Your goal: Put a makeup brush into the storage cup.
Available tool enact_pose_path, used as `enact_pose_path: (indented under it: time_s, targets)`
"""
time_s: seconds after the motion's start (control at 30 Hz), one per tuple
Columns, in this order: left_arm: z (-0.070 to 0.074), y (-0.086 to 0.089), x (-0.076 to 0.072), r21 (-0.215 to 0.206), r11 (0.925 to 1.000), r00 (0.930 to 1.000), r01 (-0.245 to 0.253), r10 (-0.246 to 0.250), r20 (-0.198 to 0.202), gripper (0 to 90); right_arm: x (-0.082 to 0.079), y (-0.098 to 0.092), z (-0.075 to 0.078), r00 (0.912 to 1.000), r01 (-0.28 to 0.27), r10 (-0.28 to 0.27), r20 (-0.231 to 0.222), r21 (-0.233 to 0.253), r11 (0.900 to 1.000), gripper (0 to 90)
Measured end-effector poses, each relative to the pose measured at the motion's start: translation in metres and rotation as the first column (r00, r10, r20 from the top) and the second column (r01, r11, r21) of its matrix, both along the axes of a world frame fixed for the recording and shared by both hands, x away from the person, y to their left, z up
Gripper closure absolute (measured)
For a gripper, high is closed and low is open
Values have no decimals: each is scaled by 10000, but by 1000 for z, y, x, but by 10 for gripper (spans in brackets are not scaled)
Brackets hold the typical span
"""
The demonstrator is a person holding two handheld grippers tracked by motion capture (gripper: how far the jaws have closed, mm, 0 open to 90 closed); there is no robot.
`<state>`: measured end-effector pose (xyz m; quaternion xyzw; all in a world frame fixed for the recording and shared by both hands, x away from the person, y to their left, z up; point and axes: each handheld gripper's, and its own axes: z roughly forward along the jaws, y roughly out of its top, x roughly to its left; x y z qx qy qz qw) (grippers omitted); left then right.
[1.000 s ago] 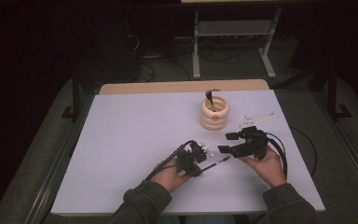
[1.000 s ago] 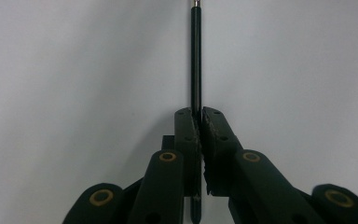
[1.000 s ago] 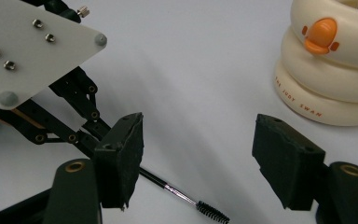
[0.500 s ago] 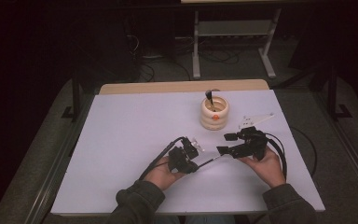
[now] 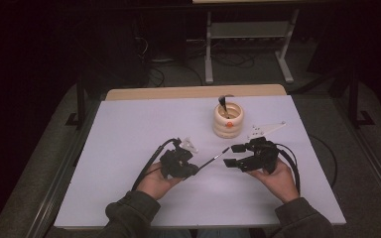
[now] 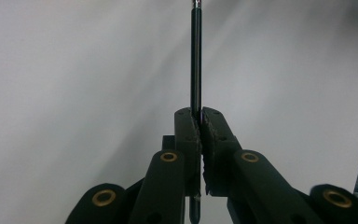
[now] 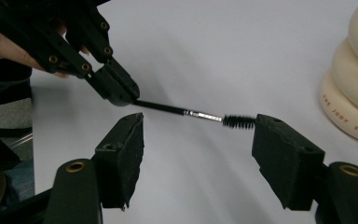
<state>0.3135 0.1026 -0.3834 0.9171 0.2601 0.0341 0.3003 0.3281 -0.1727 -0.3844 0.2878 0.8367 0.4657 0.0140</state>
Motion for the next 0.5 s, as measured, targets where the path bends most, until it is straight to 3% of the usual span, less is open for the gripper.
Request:
enact_pose_path:
  time_s: [0.13, 0.23, 0.3, 0.37, 0.5]
  targets:
    - [8, 11, -1, -320, 9994, 9999, -101, 106, 137, 860, -2, 3, 2, 10000, -1, 3, -86, 156, 9999, 333]
    - [11, 14, -2, -409, 9991, 9997, -125, 134, 226, 860, -3, 11, 1, 9997, -134, 135, -201, 29, 9999, 335]
    - [14, 18, -4, -695, 9973, 9991, -244, 267, 321, 859, -2, 16, 0, 9993, -256, 256, -275, -1, 9997, 336]
    - [15, 20, -5, -693, 9974, 9988, -178, 209, 433, 860, -1, 19, 0, 9992, -294, 294, -261, 24, 9996, 340]
    - [18, 26, -8, -1041, 9945, 9982, -108, 169, 581, 859, 2, 27, -2, 9965, -478, 494, -676, 246, 9986, 363]
